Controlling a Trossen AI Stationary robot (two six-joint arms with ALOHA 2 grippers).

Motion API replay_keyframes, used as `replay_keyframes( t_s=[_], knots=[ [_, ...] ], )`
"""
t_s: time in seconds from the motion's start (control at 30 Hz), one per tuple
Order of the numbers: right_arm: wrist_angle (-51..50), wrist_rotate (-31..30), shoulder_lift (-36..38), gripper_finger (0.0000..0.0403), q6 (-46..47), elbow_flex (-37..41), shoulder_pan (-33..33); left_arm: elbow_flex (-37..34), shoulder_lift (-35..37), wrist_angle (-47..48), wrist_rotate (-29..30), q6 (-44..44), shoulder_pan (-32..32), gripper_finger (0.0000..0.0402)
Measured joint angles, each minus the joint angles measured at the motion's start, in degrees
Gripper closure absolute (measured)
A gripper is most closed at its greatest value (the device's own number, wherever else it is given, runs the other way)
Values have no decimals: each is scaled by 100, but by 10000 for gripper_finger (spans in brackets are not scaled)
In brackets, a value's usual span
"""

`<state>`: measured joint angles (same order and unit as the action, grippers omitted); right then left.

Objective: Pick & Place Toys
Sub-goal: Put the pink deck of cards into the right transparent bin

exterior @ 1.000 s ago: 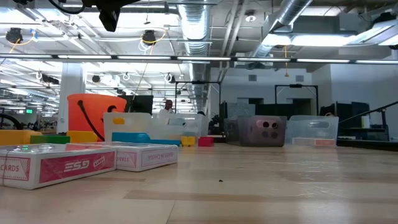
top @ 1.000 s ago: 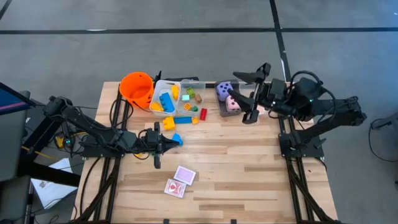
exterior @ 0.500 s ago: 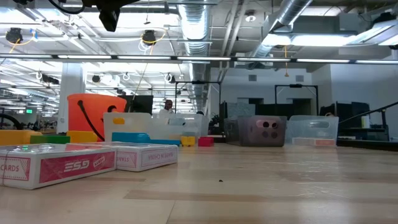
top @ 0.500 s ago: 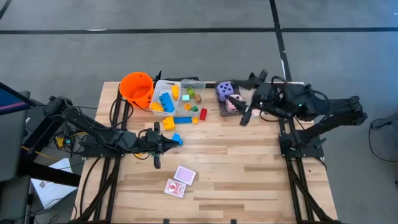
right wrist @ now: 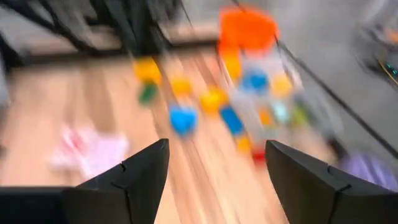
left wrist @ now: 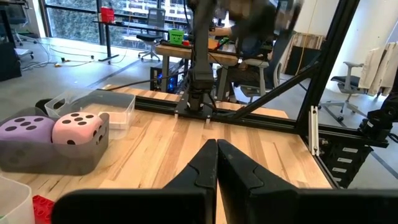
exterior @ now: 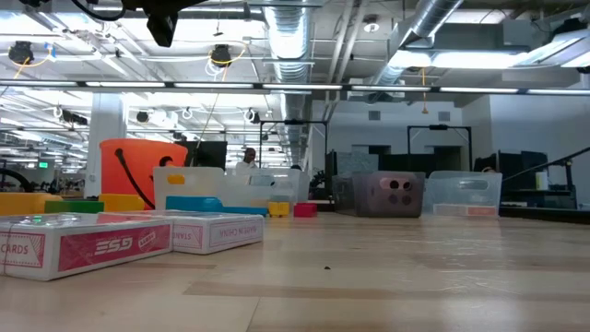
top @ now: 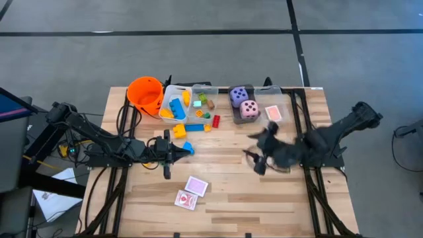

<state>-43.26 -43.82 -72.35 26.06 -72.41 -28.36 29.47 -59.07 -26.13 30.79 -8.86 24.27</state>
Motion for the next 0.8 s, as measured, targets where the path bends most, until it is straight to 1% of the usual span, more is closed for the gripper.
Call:
replay_keyframes(
  t_s=[0.07, 0.13, 0.2, 0.23, 0.27, 0.3, 0.37, 0.43, 0.5, 0.57, 0.7, 0.8],
  knots=[
    [-660, -392, -5, 143, 1176, 521, -383, 0, 0, 0, -1, 0, 0, 402],
    [-843, -687, -3, 143, 2270, 1144, -724, 0, 0, -2, 1, 0, 0, 402],
    [-350, -990, 27, 143, 2861, 1835, -1105, 0, 0, 0, -1, 0, 0, 402],
    [154, -1155, 30, 143, 2891, 2185, -1286, 0, 0, 0, -1, 0, 0, 402],
    [842, -1291, 18, 143, 2691, 2526, -1435, 0, 0, 0, -1, 0, 0, 402],
    [1686, -1413, -22, 143, 2297, 2856, -1549, 0, 0, 0, 1, 0, 0, 402],
    [3428, -1518, -142, 143, 1218, 3497, -1631, -2, -2, -73, 1, -62, 0, 402],
    [5075, -1473, -291, 143, 40, 4069, -1528, -2, -2, -309, -2, -196, 0, 402],
    [6481, -1240, -459, 143, -744, 4537, -1312, -2, -2, -546, -2, -232, -1, 402],
    [7534, -833, -613, 143, -1127, 4945, -1017, -2, -2, -836, -3, -232, 0, 402],
    [9378, 274, -1136, 143, -1177, 5522, -212, -2, -2, -1234, 1, -232, -2, 402],
    [10389, 1182, -1761, 143, -986, 5609, 321, -2, 2, -1524, 1, -233, -15, 402]
  ],
)
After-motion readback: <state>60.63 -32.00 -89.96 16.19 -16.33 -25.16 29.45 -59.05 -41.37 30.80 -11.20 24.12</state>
